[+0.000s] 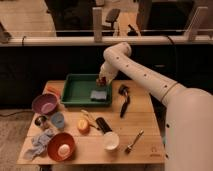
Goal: Place grapes in red bowl
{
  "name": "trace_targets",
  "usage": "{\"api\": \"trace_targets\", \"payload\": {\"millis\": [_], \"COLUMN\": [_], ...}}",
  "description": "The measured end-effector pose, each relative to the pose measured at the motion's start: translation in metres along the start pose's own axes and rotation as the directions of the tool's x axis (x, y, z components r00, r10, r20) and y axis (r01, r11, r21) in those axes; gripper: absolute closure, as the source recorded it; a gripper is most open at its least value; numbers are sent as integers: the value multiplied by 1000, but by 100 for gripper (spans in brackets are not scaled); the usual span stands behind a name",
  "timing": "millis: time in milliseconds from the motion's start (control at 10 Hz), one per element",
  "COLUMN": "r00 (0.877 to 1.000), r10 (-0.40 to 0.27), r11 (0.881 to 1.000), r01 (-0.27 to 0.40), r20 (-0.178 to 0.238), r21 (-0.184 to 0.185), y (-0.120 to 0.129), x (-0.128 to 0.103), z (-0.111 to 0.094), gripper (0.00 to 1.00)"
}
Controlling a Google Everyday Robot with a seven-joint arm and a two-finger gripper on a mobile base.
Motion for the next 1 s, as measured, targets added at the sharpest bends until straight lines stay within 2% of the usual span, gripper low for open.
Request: {"api": "trace_targets", "payload": {"millis": [300,400,1000], "r00": [998,993,973], "r10": [-67,-111,-215], "r11": [998,994,974], "r01": [67,112,220], "r20": [19,36,78], "r21": [-8,-17,-59], "y": [9,7,3], "x": [-28,-43,-80], "z": [-12,-14,-13], "gripper": [100,100,100]}}
